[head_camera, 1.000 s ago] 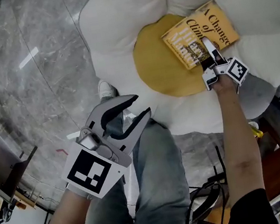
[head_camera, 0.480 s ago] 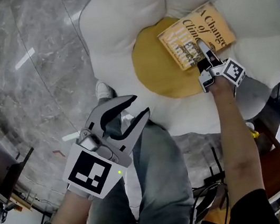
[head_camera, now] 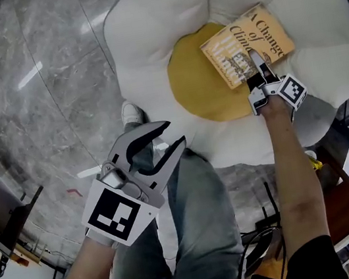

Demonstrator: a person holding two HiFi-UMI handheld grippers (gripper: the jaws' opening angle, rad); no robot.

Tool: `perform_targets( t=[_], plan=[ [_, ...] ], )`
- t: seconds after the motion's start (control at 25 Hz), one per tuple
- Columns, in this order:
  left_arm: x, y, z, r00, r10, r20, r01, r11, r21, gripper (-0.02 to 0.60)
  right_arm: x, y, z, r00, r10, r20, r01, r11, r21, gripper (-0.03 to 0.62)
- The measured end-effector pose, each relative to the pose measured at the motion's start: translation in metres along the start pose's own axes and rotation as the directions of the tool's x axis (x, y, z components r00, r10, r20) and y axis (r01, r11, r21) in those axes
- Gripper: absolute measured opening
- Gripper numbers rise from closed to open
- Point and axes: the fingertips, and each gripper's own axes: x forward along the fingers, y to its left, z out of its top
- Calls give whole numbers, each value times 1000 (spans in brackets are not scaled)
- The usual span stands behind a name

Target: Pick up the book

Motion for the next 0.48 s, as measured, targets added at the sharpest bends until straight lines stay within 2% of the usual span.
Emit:
perform_targets(
  t=[0.28,0.48],
  plan=[
    [-8,1,2,999,-42,-33,43,998,40,115,-7,10,5,999,-11,45,11,1000,4,161],
    [-21,-2,3,997,-68,-39,70,996,60,115,-10,32,2,997,16,81,-17,1000,13,161]
  ],
)
